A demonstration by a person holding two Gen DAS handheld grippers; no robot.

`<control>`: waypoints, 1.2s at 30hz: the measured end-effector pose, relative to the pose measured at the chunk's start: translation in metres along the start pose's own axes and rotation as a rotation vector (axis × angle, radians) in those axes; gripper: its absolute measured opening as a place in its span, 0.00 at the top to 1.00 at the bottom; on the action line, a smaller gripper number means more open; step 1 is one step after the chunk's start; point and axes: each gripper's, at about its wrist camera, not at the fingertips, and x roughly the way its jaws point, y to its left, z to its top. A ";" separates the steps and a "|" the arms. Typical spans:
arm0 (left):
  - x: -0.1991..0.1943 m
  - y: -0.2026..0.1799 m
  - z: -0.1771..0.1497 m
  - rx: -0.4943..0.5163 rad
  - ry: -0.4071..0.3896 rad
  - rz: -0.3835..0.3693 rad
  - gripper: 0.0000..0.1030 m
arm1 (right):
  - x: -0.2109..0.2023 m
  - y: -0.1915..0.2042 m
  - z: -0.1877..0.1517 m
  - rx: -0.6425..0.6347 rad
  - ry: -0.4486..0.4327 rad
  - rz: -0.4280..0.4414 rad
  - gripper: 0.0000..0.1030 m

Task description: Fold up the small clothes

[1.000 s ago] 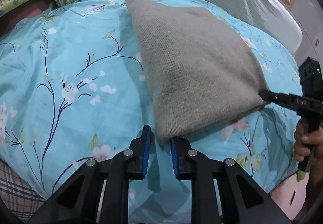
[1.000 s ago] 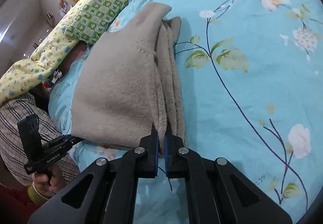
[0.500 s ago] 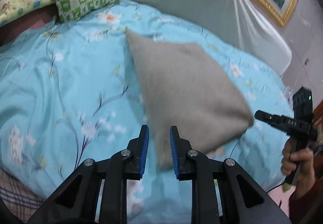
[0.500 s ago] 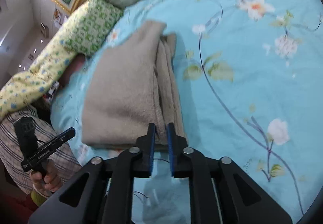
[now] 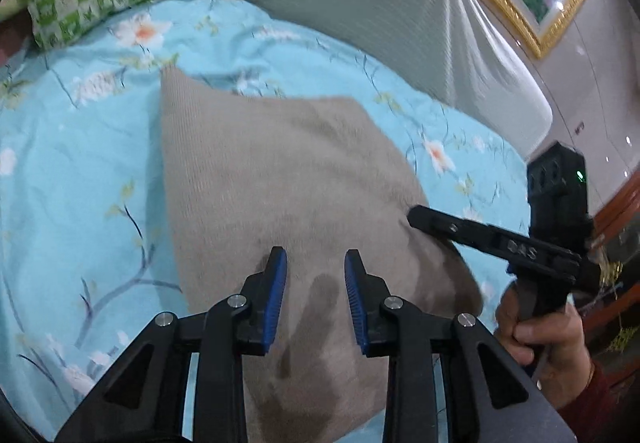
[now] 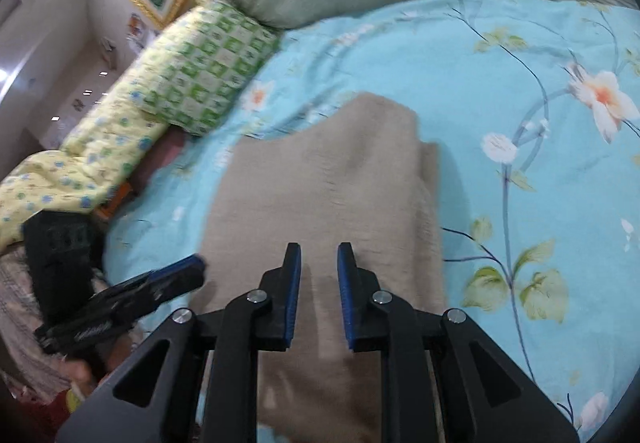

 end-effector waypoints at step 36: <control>-0.068 -0.037 -0.109 0.127 -0.025 0.266 0.20 | -0.084 -0.001 -0.111 -0.003 -0.075 -0.057 0.53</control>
